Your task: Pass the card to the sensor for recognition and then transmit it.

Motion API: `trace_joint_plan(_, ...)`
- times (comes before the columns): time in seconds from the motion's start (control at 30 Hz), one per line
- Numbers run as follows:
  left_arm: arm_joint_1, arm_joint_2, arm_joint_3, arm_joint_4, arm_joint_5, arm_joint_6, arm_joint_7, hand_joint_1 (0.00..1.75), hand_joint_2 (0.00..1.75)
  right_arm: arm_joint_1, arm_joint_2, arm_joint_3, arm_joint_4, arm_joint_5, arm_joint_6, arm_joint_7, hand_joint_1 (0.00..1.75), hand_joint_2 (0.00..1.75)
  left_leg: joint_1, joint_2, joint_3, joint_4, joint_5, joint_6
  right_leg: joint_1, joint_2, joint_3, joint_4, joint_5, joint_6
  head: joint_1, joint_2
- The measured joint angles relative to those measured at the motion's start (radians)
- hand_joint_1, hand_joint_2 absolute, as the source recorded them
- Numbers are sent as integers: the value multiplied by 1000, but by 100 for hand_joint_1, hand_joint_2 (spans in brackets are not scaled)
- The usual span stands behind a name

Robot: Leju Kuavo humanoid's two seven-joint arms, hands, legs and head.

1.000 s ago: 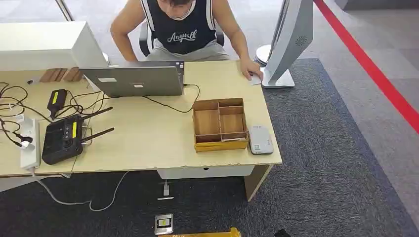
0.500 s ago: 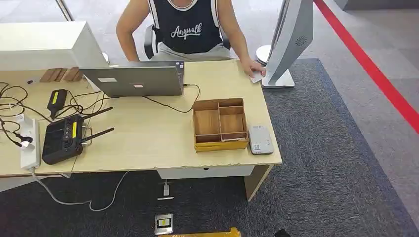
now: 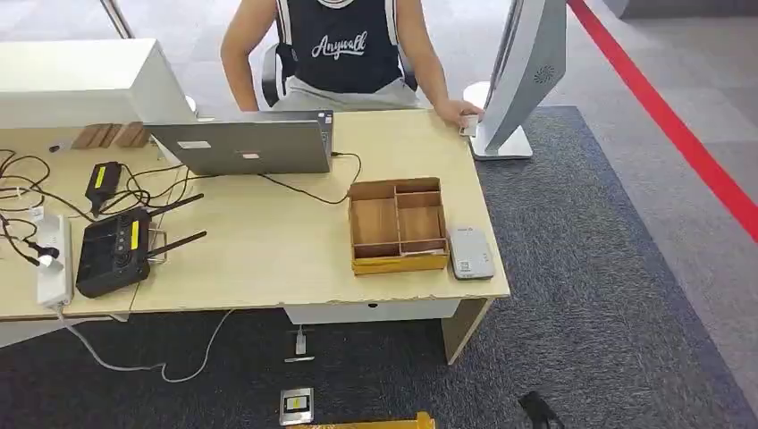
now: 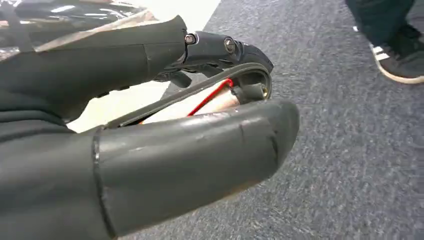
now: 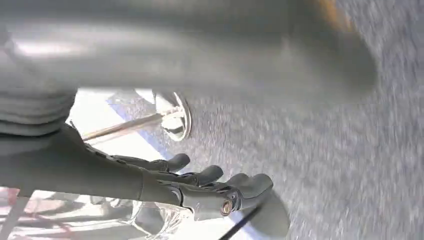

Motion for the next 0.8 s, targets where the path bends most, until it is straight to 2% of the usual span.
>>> trace_joint_plan(0.23, -2, 7, 2, 0, -9, -8, -8, 0, 0, -81, -129, 0, -11, 1, -45, 26, 0, 175, -1, 0, 0, 0, 0, 0, -1, 0, 0, 0, 1, 1, 0, 0)
trace_joint_plan(0.4, -3, 8, 10, 0, -14, -11, -1, 0, 0, -148, -216, 2, -27, 17, -47, 82, 0, 175, -2, 0, 0, 0, 0, 1, -2, 0, 0, 0, 1, 1, -1, 0)
trace_joint_plan(0.53, -3, 8, 12, 0, -25, -15, 1, 0, 0, -191, -287, 2, -50, 32, -75, 111, 0, 175, -3, -1, -1, 0, 0, 1, -3, 0, 0, 0, 1, 1, -1, 0)
trace_joint_plan(0.8, -4, 10, 13, 0, -40, -21, -11, 0, 0, -250, -428, 2, -167, 17, -122, 148, 0, 175, -3, -1, -1, 0, 1, 1, -3, 0, 0, 0, 1, 2, 0, 0)
